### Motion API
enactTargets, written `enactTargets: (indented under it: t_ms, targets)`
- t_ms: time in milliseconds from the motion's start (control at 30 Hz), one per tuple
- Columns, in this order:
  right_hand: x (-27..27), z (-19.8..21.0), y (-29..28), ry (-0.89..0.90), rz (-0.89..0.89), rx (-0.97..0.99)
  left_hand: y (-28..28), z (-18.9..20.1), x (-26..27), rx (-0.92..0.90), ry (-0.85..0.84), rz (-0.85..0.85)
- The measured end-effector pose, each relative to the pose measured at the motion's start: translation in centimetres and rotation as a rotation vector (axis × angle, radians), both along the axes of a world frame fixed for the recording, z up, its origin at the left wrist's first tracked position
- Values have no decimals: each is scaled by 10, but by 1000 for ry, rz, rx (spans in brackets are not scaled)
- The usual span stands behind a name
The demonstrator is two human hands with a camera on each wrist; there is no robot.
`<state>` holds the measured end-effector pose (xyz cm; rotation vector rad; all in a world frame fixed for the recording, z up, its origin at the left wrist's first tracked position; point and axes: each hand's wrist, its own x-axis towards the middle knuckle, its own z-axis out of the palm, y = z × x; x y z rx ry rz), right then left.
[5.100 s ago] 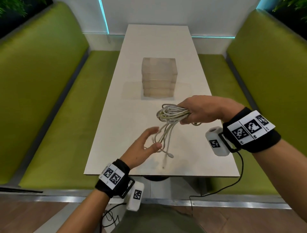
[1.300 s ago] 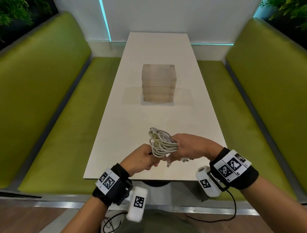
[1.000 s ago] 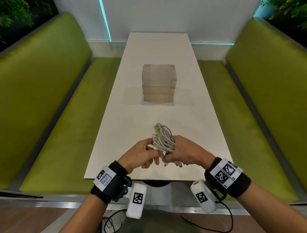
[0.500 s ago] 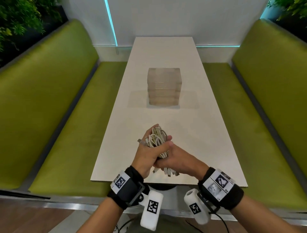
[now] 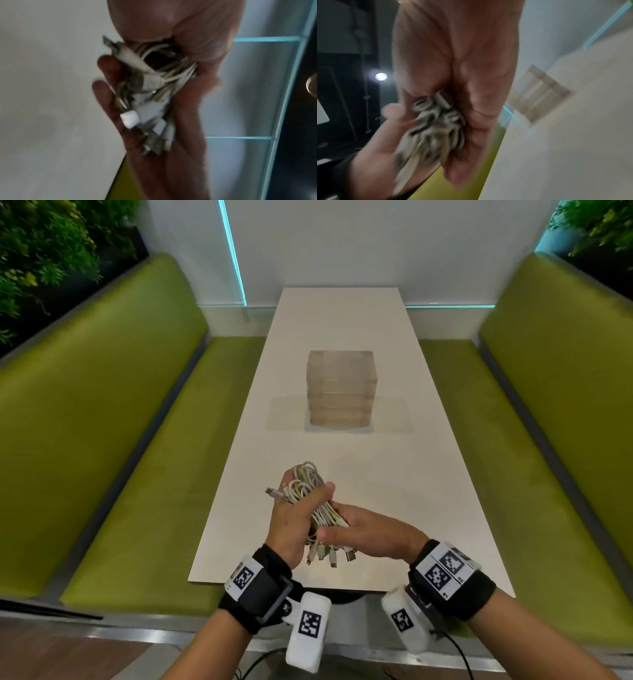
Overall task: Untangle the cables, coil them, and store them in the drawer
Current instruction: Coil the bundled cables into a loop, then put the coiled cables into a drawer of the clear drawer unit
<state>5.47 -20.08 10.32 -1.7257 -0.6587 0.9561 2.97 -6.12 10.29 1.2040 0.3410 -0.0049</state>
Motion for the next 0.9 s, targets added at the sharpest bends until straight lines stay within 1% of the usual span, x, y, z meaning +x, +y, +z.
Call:
enactTargets:
  t_ms: [67,100,167,233,267,300,367,400,467,567,633,733,833,900]
  targets:
    - [27,4,0,-102,127,-170,8,-2,5,97,-38,-1]
    - [45,6,0,-130,96,-229,13,-4,9,141,-47,2]
    - [89,7,1,-216,-134,-279,26,-7,19,220,-49,14]
    - [135,8,6,-384,-379,-283,39,-8,28,279,-55,19]
    - [157,9,10,-463,-444,-282,44,-9,32,307,-61,14]
    - [178,8,14,-549,-458,-313,48,-9,37,336,-69,5]
    - [212,7,22,-690,-416,-440,55,-9,46,410,-86,-28]
    - [226,7,26,-726,-393,-506,58,-9,52,459,-87,-47]
    - [246,4,32,-730,-353,-603,65,-9,60,580,-70,-78]
    - [263,-5,41,-711,-287,-690,75,-5,74,770,-50,-134]
    - [266,-10,45,-728,-304,-710,79,-1,82,877,-31,-162]
    - [264,-12,48,-782,-394,-714,84,1,92,950,-6,-186]
    - [250,-17,46,-877,-588,-760,82,2,97,999,-9,-226]
    - [234,-22,42,-913,-658,-785,77,4,97,1040,-15,-252]
